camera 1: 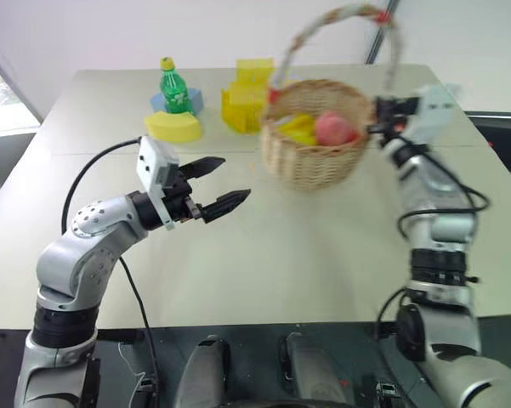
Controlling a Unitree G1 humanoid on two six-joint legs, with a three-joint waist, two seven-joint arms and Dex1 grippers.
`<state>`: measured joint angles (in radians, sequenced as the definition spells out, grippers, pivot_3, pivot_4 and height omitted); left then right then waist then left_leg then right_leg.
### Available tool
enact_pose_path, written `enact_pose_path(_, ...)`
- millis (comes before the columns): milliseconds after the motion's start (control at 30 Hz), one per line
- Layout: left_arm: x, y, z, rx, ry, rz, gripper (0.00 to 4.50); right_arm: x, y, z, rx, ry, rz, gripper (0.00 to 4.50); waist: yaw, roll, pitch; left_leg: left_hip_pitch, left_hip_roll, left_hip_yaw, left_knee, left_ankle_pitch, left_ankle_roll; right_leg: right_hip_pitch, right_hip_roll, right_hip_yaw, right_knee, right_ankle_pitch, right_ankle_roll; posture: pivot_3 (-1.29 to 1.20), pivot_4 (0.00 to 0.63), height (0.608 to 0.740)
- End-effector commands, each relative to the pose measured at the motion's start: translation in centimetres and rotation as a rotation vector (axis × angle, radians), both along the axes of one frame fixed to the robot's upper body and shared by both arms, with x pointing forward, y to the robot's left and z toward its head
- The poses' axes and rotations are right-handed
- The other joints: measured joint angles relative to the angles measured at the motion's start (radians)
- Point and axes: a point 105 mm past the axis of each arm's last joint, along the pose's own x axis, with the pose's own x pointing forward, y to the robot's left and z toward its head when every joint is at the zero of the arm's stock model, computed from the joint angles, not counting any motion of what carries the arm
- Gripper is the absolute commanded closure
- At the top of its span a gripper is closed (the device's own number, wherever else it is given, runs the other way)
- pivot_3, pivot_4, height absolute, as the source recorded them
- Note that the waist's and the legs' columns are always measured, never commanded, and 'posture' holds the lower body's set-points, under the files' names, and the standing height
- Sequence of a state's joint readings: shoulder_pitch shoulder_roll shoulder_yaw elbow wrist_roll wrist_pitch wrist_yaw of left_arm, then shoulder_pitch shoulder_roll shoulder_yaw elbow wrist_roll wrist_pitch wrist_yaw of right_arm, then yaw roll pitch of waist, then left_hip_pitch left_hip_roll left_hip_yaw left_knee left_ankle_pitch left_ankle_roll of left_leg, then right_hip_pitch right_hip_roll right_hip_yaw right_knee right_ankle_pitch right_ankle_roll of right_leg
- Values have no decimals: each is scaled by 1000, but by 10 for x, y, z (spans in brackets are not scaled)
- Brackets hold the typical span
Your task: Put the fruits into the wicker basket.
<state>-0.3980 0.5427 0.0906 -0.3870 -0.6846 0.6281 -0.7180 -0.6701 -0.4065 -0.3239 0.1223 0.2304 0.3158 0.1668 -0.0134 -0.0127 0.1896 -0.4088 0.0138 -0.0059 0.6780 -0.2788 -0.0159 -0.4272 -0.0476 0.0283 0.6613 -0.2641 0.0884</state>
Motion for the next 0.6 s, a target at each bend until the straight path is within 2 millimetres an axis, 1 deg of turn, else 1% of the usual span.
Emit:
enact_pose_path(33,0,-9,8,-5,-52,-35,0,-11,-41,11,8,-44,-162,4494,-7,0,0,0,0,0,0,0,0,0,1,0,0,0,0,0,150,740)
enact_pose_path(100,1,-11,9,-6,-55,-40,0,-14,-63,5,25,-35,-245,4494,-11,0,0,1,1,1,0,0,0,0,2,1,0,0,0,0,150,740)
enact_pose_path(167,2,-11,9,-5,-57,-42,0,-17,-79,-2,48,-27,-307,4494,-16,1,1,1,1,1,0,0,0,0,3,1,0,0,0,0,150,740)
enact_pose_path(233,2,-11,9,-3,-58,-43,0,-19,-90,-8,63,-13,-351,4494,-20,1,1,1,1,1,0,0,0,0,3,1,1,0,0,0,150,740)
enact_pose_path(300,2,-11,9,-2,-59,-43,0,-22,-93,-14,73,-1,-359,4494,-24,1,1,1,1,1,0,0,0,0,3,1,1,0,0,0,150,740)
enact_pose_path(367,3,-10,9,0,-59,-41,0,-25,-92,-15,83,-7,-353,3440,-27,1,1,1,1,1,0,0,0,0,3,1,1,0,0,0,150,740)
enact_pose_path(400,4,-10,9,1,-59,-40,0,-26,-92,-14,80,-11,-352,3014,-28,1,1,1,1,1,0,0,0,0,3,1,1,0,0,0,150,740)
enact_pose_path(533,7,-7,10,-13,-52,-18,0,-39,-90,-5,33,-37,-342,964,-26,2,1,1,1,0,0,0,0,0,3,1,1,0,0,0,150,740)
enact_pose_path(600,9,-1,7,-33,-33,13,0,-52,-92,-3,-15,-35,-341,964,-23,1,1,1,1,0,0,0,0,0,3,1,1,0,0,0,150,740)
